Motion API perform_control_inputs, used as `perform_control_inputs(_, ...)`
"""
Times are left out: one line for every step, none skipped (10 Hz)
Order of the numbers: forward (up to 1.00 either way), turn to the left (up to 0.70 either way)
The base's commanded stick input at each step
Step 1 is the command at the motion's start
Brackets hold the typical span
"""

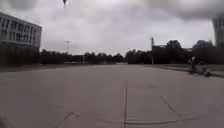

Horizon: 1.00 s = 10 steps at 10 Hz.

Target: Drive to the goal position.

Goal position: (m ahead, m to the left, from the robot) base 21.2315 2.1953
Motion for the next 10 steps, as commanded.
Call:
perform_control_inputs(1.00,-0.04)
perform_control_inputs(1.00,-0.04)
perform_control_inputs(1.00,-0.04)
perform_control_inputs(1.00,-0.04)
perform_control_inputs(1.00,-0.05)
perform_control_inputs(1.00,-0.05)
perform_control_inputs(1.00,-0.05)
perform_control_inputs(1.00,-0.05)
perform_control_inputs(1.00,-0.05)
perform_control_inputs(1.00,-0.05)
